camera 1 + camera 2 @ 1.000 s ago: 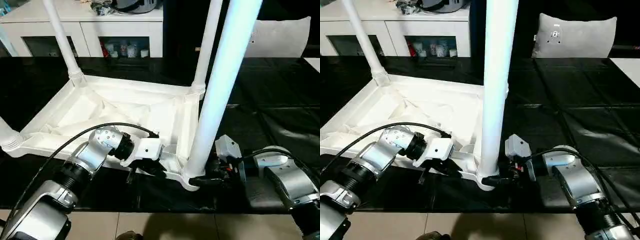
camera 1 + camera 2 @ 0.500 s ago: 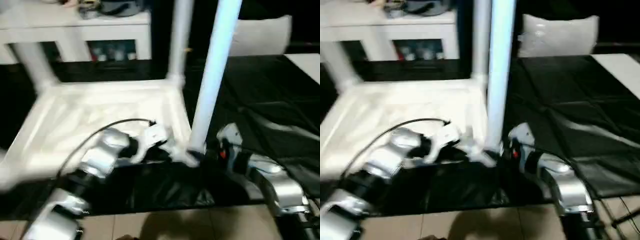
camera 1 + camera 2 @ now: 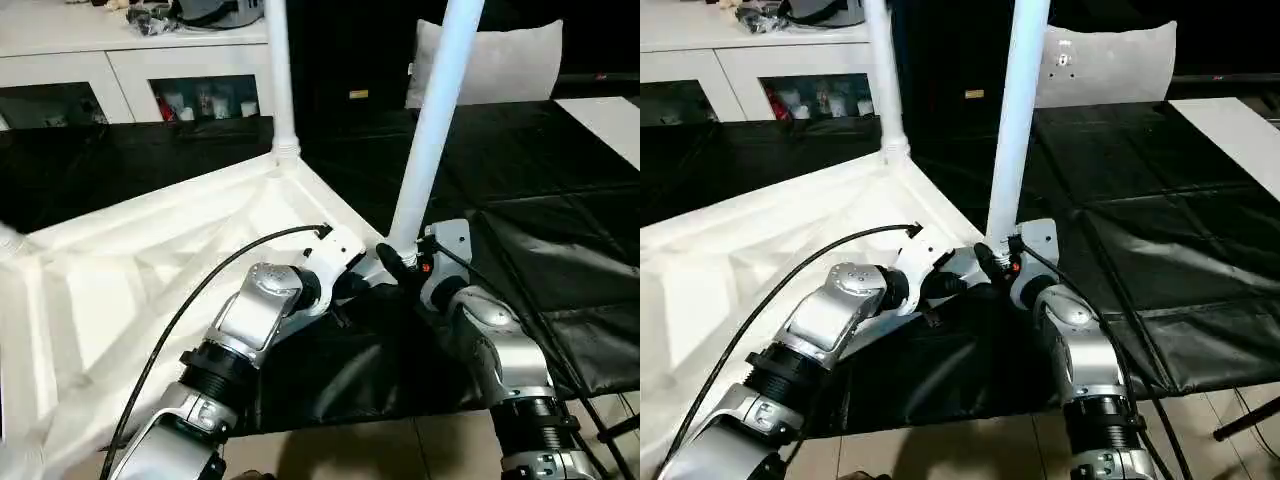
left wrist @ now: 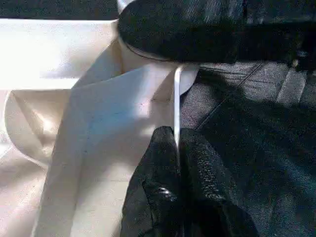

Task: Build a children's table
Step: Rotate leg to tighten

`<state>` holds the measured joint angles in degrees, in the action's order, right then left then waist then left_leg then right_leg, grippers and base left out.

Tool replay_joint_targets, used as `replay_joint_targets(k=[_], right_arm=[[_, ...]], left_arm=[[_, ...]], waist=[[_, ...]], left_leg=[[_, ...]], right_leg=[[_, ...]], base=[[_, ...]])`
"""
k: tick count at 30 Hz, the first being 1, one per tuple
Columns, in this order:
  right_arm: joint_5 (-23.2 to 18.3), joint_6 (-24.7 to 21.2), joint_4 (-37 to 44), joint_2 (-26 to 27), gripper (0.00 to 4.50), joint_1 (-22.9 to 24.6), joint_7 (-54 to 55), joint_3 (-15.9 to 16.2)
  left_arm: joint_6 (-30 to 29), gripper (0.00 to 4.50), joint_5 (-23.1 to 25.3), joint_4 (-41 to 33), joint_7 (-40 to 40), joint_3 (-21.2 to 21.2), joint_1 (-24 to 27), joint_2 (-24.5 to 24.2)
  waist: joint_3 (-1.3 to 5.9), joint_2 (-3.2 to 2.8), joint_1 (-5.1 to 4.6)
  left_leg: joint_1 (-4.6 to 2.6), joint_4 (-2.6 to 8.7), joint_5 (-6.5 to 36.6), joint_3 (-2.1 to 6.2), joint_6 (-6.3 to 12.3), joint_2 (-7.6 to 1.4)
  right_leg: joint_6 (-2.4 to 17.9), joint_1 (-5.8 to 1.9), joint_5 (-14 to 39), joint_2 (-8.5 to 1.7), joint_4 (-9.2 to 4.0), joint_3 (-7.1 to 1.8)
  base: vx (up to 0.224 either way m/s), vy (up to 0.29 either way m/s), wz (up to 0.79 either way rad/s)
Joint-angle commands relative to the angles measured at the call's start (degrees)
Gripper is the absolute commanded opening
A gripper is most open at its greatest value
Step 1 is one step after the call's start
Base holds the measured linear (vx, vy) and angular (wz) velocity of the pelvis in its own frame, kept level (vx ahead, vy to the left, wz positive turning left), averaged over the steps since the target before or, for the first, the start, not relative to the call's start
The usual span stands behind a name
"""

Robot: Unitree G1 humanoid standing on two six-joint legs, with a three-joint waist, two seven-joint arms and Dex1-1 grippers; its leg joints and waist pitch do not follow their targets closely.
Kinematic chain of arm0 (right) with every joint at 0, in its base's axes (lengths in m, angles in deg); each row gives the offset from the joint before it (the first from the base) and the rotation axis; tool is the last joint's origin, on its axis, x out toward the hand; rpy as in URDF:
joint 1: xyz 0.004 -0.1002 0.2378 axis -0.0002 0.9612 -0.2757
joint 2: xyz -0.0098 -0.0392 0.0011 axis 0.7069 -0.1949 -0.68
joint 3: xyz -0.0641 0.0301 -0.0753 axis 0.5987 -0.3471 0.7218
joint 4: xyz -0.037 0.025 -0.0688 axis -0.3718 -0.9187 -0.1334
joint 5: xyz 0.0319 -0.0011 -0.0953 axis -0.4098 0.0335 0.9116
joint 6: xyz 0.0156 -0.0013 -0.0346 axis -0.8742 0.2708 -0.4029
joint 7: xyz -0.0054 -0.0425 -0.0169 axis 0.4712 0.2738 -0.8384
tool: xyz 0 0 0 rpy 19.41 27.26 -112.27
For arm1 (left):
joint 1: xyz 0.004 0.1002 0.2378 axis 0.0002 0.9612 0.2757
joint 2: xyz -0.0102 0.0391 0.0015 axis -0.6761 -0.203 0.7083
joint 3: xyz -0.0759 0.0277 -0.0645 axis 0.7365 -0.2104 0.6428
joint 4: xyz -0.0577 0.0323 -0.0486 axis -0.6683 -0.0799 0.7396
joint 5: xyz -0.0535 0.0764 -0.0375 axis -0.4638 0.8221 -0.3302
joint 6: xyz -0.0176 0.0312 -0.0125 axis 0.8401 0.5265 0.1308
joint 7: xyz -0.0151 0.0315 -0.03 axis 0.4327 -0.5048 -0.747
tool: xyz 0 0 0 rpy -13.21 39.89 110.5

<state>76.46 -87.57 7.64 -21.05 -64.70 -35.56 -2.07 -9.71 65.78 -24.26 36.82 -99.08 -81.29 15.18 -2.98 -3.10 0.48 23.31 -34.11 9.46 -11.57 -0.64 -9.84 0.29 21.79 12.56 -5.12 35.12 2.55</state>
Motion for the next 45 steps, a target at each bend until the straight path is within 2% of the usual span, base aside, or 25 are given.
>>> replay_joint_targets(k=[1,2,4,5,8,10,14,17,18,19,20,23,24,25,26,28,29,30,31,33,34,35,36,38,45], right_arm=[[-0.48,-0.58,0.02,2.06,3.52,0.92,-4.03,5.75],[-0.18,0.77,2.18,-0.75,3.81,2.80,-6.67,5.51],[-0.32,1.94,3.77,-3.22,3.86,4.07,-9.41,5.50],[-0.32,1.94,3.77,-3.22,3.93,4.07,-9.41,5.50],[-2.38,3.49,6.13,-8.40,4.31,5.76,-15.81,4.56],[-4.11,4.35,7.13,-12.16,4.41,6.18,-21.83,4.09],[-7.05,4.30,8.62,-16.84,4.46,6.42,-30.57,4.05],[-8.32,4.12,9.19,-20.22,4.46,6.08,-37.06,5.34],[-8.16,4.10,9.11,-20.98,4.46,5.91,-38.23,5.88],[-7.54,4.58,8.77,-22.07,4.46,5.58,-39.70,6.83],[-6.22,5.67,7.96,-23.54,4.46,4.97,-41.83,8.49],[-5.41,6.71,6.67,-25.28,4.46,3.92,-45.50,10.56],[-5.76,6.84,6.03,-25.59,4.46,3.24,-47.53,11.28],[-6.00,6.82,5.76,-25.71,4.46,2.86,-48.55,11.55],[-6.06,6.81,5.71,-25.73,4.30,2.78,-48.75,11.60],[-6.55,6.40,5.77,-26.15,4.30,2.24,-50.93,12.37],[-6.74,6.06,5.98,-26.39,4.17,2.06,-51.94,12.84],[-6.76,6.01,6.01,-26.42,4.02,2.04,-52.08,12.91],[-6.84,6.07,5.93,-26.53,3.95,1.90,-52.55,13.21],[-7.03,6.48,5.65,-26.71,3.83,1.63,-53.26,13.83],[-7.13,6.64,5.58,-26.76,3.83,1.56,-53.62,14.15],[-7.19,6.80,5.58,-26.76,3.59,1.53,-53.98,14.39],[-7.28,6.78,5.66,-26.72,3.51,1.59,-54.42,14.53],[-7.33,6.77,5.79,-26.62,3.45,1.70,-55.00,14.55],[-8.11,5.97,6.74,-26.76,2.75,2.58,-56.02,14.98]], left_arm=[[2.21,0.00,-1.41,-2.72,0.34,-1.45,-2.37,1.82],[3.55,0.00,-1.60,-2.36,2.34,-1.42,-2.46,-0.27],[5.23,0.00,-1.45,-2.15,4.53,-1.74,-2.31,-2.12],[5.23,0.00,-1.45,-2.15,4.53,-1.74,-2.31,-2.12],[8.35,0.00,-1.95,-2.10,10.38,-2.76,-1.45,-6.11],[12.61,0.00,-1.31,-1.65,15.08,-4.69,-0.80,-9.59],[18.34,0.00,-1.56,-1.18,22.54,-7.06,-0.06,-13.80],[21.80,0.00,-1.89,0.00,27.31,-8.43,-0.41,-16.02],[22.58,0.00,-1.87,0.37,28.28,-8.73,-0.54,-16.52],[23.99,0.00,-1.70,1.05,29.51,-9.25,-0.82,-17.22],[26.30,0.00,-1.23,2.15,30.84,-10.02,-1.21,-18.03],[29.54,0.00,-1.20,3.59,33.28,-10.95,-1.72,-19.07],[30.27,0.00,-1.59,3.62,35.13,-11.37,-1.79,-19.61],[30.96,0.00,-1.71,3.84,35.92,-11.47,-1.86,-19.80],[31.09,0.00,-1.79,3.88,36.20,-11.49,-1.86,-19.86],[32.34,0.00,-2.17,4.30,38.53,-11.67,-2.04,-20.38],[33.05,0.00,-2.14,4.41,39.58,-11.89,-2.18,-20.76],[33.16,0.00,-2.12,4.42,39.72,-11.92,-2.21,-20.82],[33.56,0.00,-2.14,4.77,40.20,-12.06,-2.38,-20.96],[34.69,0.00,-2.23,5.59,41.19,-12.38,-2.72,-21.17],[35.23,0.00,-2.21,6.01,41.59,-12.56,-2.88,-21.26],[35.98,0.00,-2.08,6.41,41.84,-12.76,-3.05,-21.34],[36.49,0.00,-1.95,6.70,42.00,-12.86,-3.18,-21.39],[37.03,0.00,-1.87,7.05,42.30,-12.87,-3.31,-21.39],[38.37,0.00,-1.77,8.54,42.84,-12.85,-3.90,-21.28]], waist=[[4.11,0.33,0.46],[4.05,0.35,0.66],[4.08,0.14,1.11],[3.96,0.29,1.08],[3.84,0.23,1.48],[3.76,0.22,1.37],[3.92,0.05,2.03],[3.99,-0.07,2.76],[3.90,0.35,2.80],[3.95,0.15,3.10],[3.92,0.64,3.18],[3.76,0.65,3.22],[3.74,0.99,3.18],[3.72,0.85,3.29],[3.67,0.79,3.29],[3.74,0.78,3.38],[3.83,1.09,3.50],[3.85,0.94,3.59],[3.83,1.34,3.55],[3.86,1.15,3.82],[3.87,1.42,3.92],[3.90,1.33,4.11],[3.92,1.51,4.12],[3.91,1.43,4.24],[3.95,1.49,4.35]], left_leg=[[-1.63,3.72,9.18,1.93,4.25,-3.07],[-1.60,3.72,9.22,1.91,4.60,-3.04],[-1.72,3.66,9.95,1.93,4.55,-3.13],[-1.63,3.81,10.17,1.93,4.54,-3.17],[-1.94,3.86,12.40,1.93,3.98,-3.25],[-1.88,4.01,12.92,1.84,3.72,-3.29],[-2.06,3.92,12.24,1.94,4.22,-3.47],[-2.26,3.86,11.51,1.81,4.45,-3.64],[-2.27,3.87,11.52,1.70,4.51,-3.64],[-2.24,3.85,11.35,1.75,4.35,-3.60],[-2.17,3.87,11.41,1.73,4.22,-3.63],[-2.08,3.87,12.65,1.68,3.79,-3.54],[-2.03,3.87,12.74,1.64,3.69,-3.59],[-2.04,3.88,13.06,1.67,3.62,-3.61],[-2.09,3.93,13.41,1.68,3.43,-3.68],[-2.14,3.96,13.14,1.67,3.32,-3.72],[-2.17,3.89,12.44,1.67,3.54,-3.77],[-2.18,3.88,12.16,1.66,3.67,-3.80],[-2.21,3.91,11.79,1.55,3.86,-3.84],[-2.23,3.82,11.43,1.52,4.02,-3.77],[-2.24,3.80,11.37,1.49,4.02,-3.78],[-2.25,3.74,11.22,1.49,4.01,-3.79],[-2.17,3.72,11.00,1.47,4.07,-3.76],[-2.20,3.73,10.89,1.47,4.05,-3.80],[-2.19,3.69,10.79,1.48,3.91,-3.81]], right_leg=[[13.79,-1.99,0.81,-3.21,-4.11,-1.78],[13.76,-2.09,0.85,-3.23,-4.17,-1.73],[13.24,-2.17,1.87,-3.37,-4.24,-1.81],[13.12,-2.15,1.95,-3.26,-4.25,-1.81],[12.97,-2.05,5.09,-3.32,-4.56,-1.88],[12.97,-1.97,5.48,-3.20,-4.53,-1.96],[13.32,-1.97,3.47,-3.28,-4.23,-1.90],[13.88,-1.89,1.88,-3.33,-3.92,-1.89],[14.09,-1.77,1.96,-3.29,-3.97,-1.88],[14.27,-1.83,2.48,-3.40,-3.84,-1.82],[14.23,-1.86,3.27,-3.50,-3.85,-1.81],[13.96,-1.85,6.09,-3.68,-4.08,-1.87],[13.87,-1.88,6.56,-3.73,-4.09,-1.91],[13.77,-1.85,7.79,-3.82,-4.10,-1.94],[13.62,-1.72,8.74,-3.81,-4.16,-1.97],[13.65,-1.71,8.67,-3.74,-4.12,-1.97],[13.87,-1.73,7.84,-3.73,-3.92,-1.95],[13.90,-1.69,7.46,-3.73,-3.90,-1.95],[14.03,-1.59,6.71,-3.62,-3.86,-1.96],[14.13,-1.56,6.59,-3.68,-3.78,-1.94],[14.04,-1.55,6.72,-3.67,-3.79,-1.97],[13.99,-1.55,6.71,-3.78,-3.74,-2.01],[13.97,-1.62,6.55,-3.78,-3.72,-1.99],[13.91,-1.55,6.49,-3.77,-3.67,-1.98],[13.92,-1.59,6.91,-3.85,-3.68,-1.99]], base=[[0.000,0.000,0.00],[0.000,0.000,0.00],[0.000,0.000,0.00],[0.000,0.000,0.00],[0.000,0.000,0.00],[0.000,0.000,0.00],[0.000,0.000,0.00],[0.000,0.000,0.00],[0.000,0.000,0.00],[0.000,0.000,0.00],[0.000,0.000,0.00],[0.000,0.000,0.00],[0.000,0.000,0.00],[0.000,0.000,0.00],[0.000,0.000,0.00],[0.000,0.000,0.00],[0.000,0.000,0.00],[0.000,0.000,0.00],[0.000,0.000,0.00],[0.000,0.000,0.00],[0.000,0.000,0.00],[0.000,0.000,0.00],[0.000,0.000,0.00],[0.000,0.000,0.00],[0.000,0.000,0.00]])
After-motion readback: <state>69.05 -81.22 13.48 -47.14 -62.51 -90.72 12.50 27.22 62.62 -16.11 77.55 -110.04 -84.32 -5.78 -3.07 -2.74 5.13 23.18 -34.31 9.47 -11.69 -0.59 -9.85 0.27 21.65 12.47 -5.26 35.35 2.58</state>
